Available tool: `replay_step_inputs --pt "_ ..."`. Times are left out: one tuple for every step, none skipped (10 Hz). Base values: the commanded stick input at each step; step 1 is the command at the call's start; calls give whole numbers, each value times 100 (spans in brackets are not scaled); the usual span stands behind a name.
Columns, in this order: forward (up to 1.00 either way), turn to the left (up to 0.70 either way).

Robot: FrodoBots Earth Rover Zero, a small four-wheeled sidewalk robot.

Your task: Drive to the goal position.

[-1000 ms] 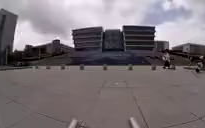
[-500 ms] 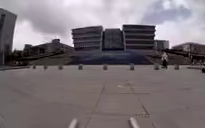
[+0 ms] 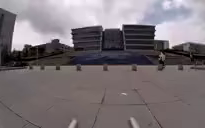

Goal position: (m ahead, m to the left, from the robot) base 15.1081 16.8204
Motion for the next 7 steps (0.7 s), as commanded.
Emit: replay_step_inputs --pt "100 0" --pt "100 0" --pt "100 0" --pt "100 0" --pt "100 0" --pt "100 0" --pt "100 0"
